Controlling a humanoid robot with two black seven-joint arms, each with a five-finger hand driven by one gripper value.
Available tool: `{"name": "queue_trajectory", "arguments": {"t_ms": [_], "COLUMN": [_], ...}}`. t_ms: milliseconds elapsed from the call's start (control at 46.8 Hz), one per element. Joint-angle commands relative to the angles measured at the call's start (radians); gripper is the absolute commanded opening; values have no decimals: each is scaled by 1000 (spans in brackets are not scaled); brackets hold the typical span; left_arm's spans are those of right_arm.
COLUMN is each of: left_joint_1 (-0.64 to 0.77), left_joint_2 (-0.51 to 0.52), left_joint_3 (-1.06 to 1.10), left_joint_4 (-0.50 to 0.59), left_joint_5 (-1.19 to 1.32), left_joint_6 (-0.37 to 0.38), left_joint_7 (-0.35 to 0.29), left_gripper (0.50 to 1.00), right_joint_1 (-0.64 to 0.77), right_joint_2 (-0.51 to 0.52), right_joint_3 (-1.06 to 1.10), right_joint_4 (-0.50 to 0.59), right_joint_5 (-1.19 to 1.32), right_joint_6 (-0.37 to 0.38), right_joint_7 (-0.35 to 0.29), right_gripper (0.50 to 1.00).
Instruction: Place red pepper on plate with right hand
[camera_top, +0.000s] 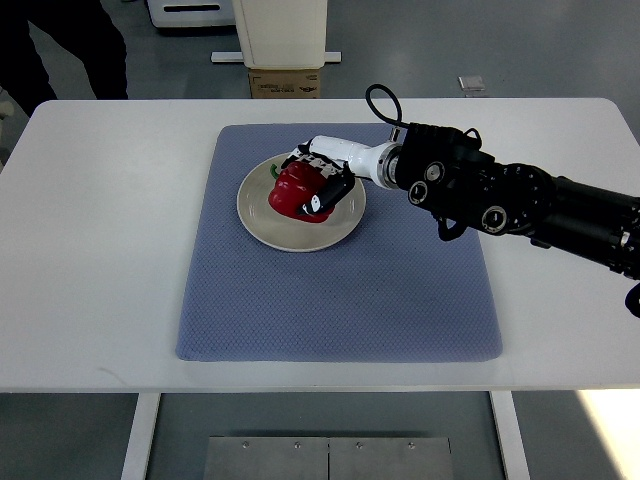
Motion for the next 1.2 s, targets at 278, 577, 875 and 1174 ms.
{"name": "queue_trajectory", "arguments": {"t_ms": [278,577,875,1174], "left_joint_1": [0,0,0,0], "left_joint_2": [0,0,0,0], "left_joint_3": [0,0,0,0], "left_joint_4": [0,0,0,0], "left_joint_5": [0,0,0,0], "left_joint_6": [0,0,0,0], "left_joint_7": [0,0,0,0], "left_gripper": [1000,1000,1000,1000], "right_joint_1": [-28,-56,-57,-50], "right_joint_2": [0,0,0,0], "right_joint_3": [0,0,46,102], "right_joint_4": [0,0,0,-4], "right_joint_5": [0,2,3,3], "right_joint_6": [-3,-3,-3,-3], "right_joint_7": [5,9,11,5], "right_gripper": [654,774,987,998]}}
